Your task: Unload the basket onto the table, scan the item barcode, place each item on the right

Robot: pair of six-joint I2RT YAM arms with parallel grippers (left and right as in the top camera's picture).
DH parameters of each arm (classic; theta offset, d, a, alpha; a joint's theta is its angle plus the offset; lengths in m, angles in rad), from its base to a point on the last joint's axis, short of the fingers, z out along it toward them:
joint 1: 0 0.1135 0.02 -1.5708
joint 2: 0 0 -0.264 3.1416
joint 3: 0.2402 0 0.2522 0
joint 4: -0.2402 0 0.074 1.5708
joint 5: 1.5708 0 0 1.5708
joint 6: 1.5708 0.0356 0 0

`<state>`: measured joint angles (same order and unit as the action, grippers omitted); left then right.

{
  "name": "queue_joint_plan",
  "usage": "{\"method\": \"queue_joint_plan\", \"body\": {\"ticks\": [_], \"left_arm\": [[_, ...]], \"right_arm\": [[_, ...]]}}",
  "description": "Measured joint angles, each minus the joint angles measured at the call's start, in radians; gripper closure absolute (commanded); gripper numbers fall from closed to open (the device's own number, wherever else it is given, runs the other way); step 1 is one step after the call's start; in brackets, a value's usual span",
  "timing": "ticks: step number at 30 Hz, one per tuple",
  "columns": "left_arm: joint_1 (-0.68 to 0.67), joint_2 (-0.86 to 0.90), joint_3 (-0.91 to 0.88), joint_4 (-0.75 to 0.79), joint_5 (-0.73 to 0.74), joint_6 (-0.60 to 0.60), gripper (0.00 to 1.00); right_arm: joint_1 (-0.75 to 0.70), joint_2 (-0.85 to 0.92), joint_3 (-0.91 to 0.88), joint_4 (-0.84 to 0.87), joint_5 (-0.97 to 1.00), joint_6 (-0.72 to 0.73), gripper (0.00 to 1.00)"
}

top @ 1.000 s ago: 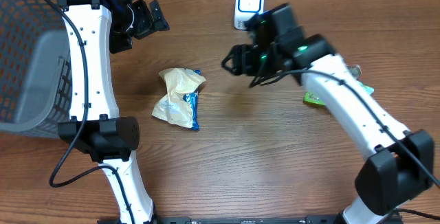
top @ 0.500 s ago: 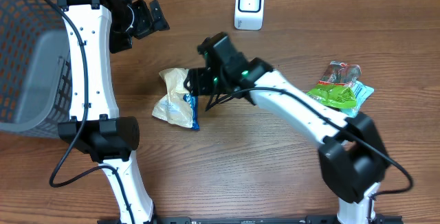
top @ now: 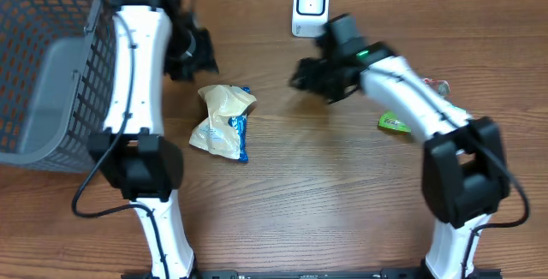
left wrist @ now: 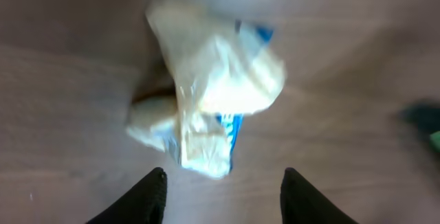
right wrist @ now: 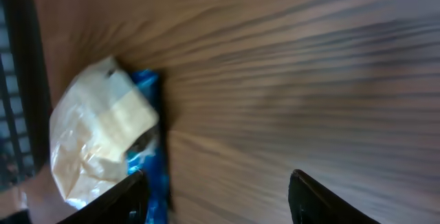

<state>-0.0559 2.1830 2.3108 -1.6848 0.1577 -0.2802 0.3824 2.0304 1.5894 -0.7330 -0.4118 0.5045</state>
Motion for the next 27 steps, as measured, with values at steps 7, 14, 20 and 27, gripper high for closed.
{"method": "queue_joint_plan", "body": {"ticks": [7, 14, 20, 27], "left_arm": [[-0.101, 0.000, -0.238, -0.002, -0.158, -0.068, 0.51], [-0.104, 0.000, -0.372, 0.137, -0.267, -0.137, 0.51], [-0.118, 0.000, -0.530, 0.378, -0.213, -0.117, 0.62], [-0.141, -0.001, -0.577, 0.427, -0.172, -0.099, 0.96]], "right_arm": [[-0.134, -0.006, 0.000, -0.054, -0.079, -0.089, 0.34], [-0.131, -0.010, 0.000, -0.062, -0.108, -0.148, 0.33], [-0.131, -0.013, 0.000, -0.080, -0.099, -0.176, 0.30], [-0.132, -0.014, 0.000, -0.098, -0.073, -0.196, 0.30]]}}
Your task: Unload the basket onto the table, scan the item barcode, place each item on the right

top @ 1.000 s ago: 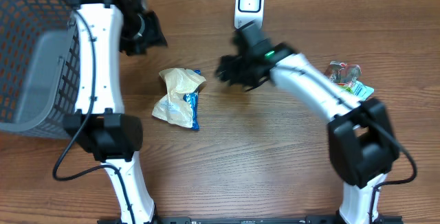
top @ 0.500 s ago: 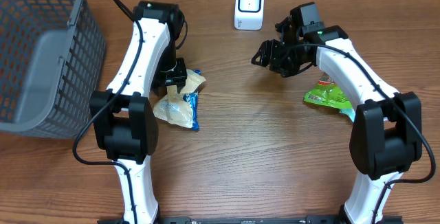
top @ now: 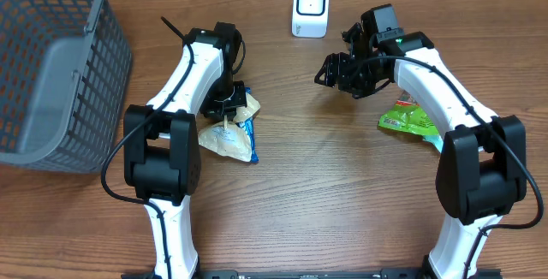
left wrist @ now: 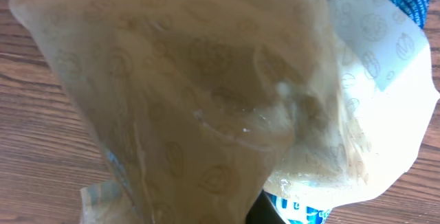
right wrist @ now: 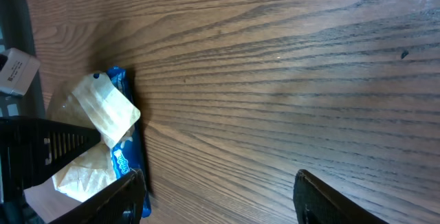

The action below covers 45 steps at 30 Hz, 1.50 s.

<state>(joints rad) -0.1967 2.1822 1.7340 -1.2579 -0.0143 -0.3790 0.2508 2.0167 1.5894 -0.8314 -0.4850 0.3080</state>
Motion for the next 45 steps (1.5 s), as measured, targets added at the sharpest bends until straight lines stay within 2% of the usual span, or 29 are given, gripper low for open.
{"method": "queue_joint_plan", "body": {"ticks": [5, 8, 12, 18, 22, 27, 34, 45], "left_arm": [[0.003, 0.000, 0.000, -0.045, 0.030, 0.016, 0.96], [0.010, 0.000, 0.007, -0.089, 0.136, 0.098, 0.96], [0.036, -0.010, 0.053, -0.136, 0.394, 0.278, 0.96], [0.097, -0.117, 0.117, -0.190, 0.763, 0.475, 0.96], [0.148, -0.170, 0.134, -0.294, 1.024, 0.643, 0.96], [0.166, -0.172, 0.134, -0.360, 1.232, 0.803, 0.96], [0.164, -0.172, 0.134, -0.412, 1.278, 0.750, 0.96], [0.130, -0.172, 0.134, -0.430, 1.514, 0.763, 0.96]], "right_arm": [[-0.003, 0.000, 0.000, -0.011, -0.002, -0.011, 0.30], [-0.020, 0.000, 0.000, -0.031, -0.040, -0.034, 0.30], [-0.084, 0.000, 0.000, -0.055, -0.123, -0.073, 0.30], [-0.199, 0.000, 0.000, -0.095, -0.214, -0.126, 0.30], [-0.229, 0.000, 0.000, -0.123, -0.233, -0.158, 0.30], [-0.229, 0.000, 0.000, -0.135, -0.246, -0.185, 0.30], [-0.229, 0.000, 0.000, -0.138, -0.251, -0.199, 0.30], [-0.229, 0.000, 0.000, -0.157, -0.251, -0.212, 0.30]]}}
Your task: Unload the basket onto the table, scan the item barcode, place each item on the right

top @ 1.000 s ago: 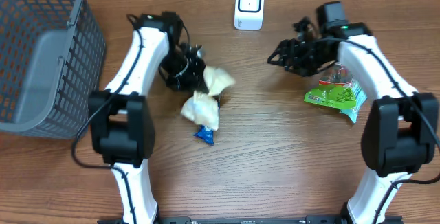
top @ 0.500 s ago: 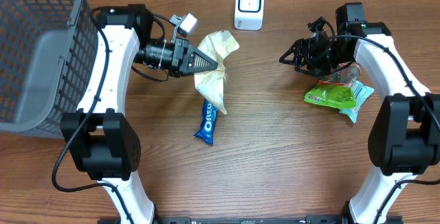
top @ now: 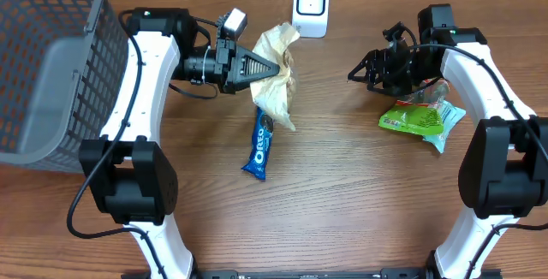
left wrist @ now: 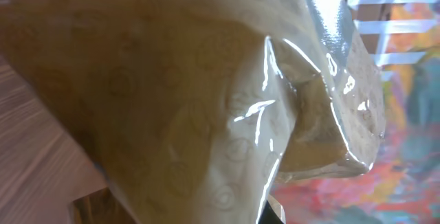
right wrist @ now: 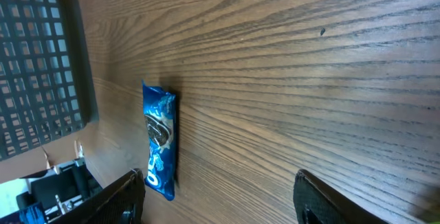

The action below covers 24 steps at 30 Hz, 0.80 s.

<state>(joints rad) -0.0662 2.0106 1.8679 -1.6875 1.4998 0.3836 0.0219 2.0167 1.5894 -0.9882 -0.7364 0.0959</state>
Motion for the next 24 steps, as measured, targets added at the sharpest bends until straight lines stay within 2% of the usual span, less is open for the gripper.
{"method": "queue_joint_plan", "body": {"ticks": [4, 8, 17, 24], "left_arm": [[-0.022, 0.000, 0.000, 0.000, 0.029, -0.058, 0.96], [-0.048, 0.000, 0.000, 0.000, 0.033, -0.066, 0.96], [-0.060, 0.000, 0.000, 0.000, -0.055, 0.035, 0.96], [-0.045, 0.000, 0.000, 0.000, -0.094, 0.048, 0.96]], "right_arm": [[0.000, 0.000, 0.000, 0.000, 0.000, -0.003, 0.30], [0.005, 0.000, 0.000, -0.001, -0.007, -0.005, 0.30], [0.039, 0.000, 0.000, -0.001, -0.148, -0.090, 0.30], [0.037, 0.000, 0.000, 0.000, -0.194, -0.111, 0.30]]}}
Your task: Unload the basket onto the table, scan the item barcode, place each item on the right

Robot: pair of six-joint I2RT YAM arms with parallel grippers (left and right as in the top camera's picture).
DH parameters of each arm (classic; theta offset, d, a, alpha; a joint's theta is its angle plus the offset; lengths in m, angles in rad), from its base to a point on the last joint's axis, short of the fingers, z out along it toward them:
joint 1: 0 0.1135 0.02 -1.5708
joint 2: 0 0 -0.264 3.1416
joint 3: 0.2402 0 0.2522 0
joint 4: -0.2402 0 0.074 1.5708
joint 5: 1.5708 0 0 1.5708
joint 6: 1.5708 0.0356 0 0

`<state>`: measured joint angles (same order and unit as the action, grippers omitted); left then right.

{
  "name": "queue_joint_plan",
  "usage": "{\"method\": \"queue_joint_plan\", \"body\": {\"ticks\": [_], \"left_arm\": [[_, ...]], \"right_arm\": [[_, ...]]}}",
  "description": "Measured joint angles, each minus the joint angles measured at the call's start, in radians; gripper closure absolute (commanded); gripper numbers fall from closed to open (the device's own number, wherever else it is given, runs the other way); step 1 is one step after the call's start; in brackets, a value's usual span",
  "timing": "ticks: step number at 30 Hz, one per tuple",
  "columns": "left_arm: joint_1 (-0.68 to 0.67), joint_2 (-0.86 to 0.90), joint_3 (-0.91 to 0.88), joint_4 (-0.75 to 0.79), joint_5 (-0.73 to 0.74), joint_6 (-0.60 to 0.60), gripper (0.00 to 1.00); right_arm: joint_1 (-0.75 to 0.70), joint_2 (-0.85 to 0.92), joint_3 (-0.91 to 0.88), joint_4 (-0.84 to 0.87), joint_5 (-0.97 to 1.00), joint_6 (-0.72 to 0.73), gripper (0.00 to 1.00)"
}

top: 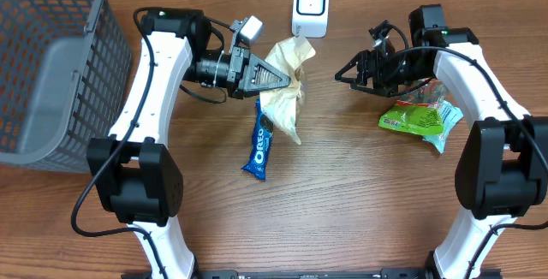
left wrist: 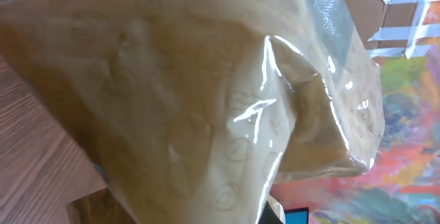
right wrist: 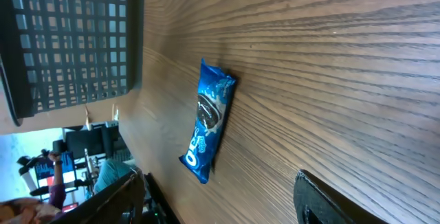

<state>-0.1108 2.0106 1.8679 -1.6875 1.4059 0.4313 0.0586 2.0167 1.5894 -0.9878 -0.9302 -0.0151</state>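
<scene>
A crumpled tan plastic bag point(top: 287, 82) hangs above the table with my left gripper point(top: 272, 78) shut on it; its top corner reaches just below the white scanner point(top: 310, 7) at the back centre. The same bag point(left wrist: 192, 93) fills the left wrist view and hides the fingers. A blue Oreo packet point(top: 261, 146) lies flat on the wood under the bag; the right wrist view also shows the Oreo packet point(right wrist: 210, 121). My right gripper point(top: 344, 72) hovers to the right of the bag. In its own view the right gripper point(right wrist: 220, 200) stands open and holds nothing.
A grey mesh basket point(top: 51, 65) stands at the far left. A green snack packet point(top: 415, 118) lies at the right, under the right arm. The basket point(right wrist: 69, 38) also shows in the right wrist view.
My left gripper has carried the bag slightly right, nearer the scanner. My right gripper has shifted a little left and tilted. The Oreo packet has not moved.
The bag first lay on the Oreo packet with both grippers open above the table. Then my left gripper was down on the bag. Later it held the bag up beside the scanner, leaving the Oreo alone on the wood, and the right arm had drawn back right.
</scene>
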Motion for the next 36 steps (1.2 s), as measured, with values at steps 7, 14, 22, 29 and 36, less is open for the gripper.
{"method": "queue_joint_plan", "body": {"ticks": [7, 14, 22, 29, 36], "left_arm": [[-0.017, 0.000, -0.002, 0.175, -0.179, -0.109, 0.96], [-0.160, 0.000, -0.069, 0.420, -0.436, -0.447, 0.96], [-0.219, 0.003, -0.195, 0.605, -0.564, -0.701, 0.96], [-0.231, 0.027, -0.332, 0.725, -0.661, -0.850, 0.77], [-0.222, 0.030, -0.329, 0.721, -0.647, -0.877, 0.58]], "right_arm": [[0.000, 0.000, 0.000, -0.001, 0.001, -0.004, 0.31], [-0.032, 0.000, 0.000, -0.050, 0.048, -0.004, 0.34], [-0.175, 0.000, 0.000, -0.112, 0.063, -0.005, 0.38], [-0.163, 0.000, 0.000, -0.117, 0.068, -0.004, 0.38], [-0.141, 0.000, 0.000, -0.146, 0.074, -0.004, 0.37]]}}
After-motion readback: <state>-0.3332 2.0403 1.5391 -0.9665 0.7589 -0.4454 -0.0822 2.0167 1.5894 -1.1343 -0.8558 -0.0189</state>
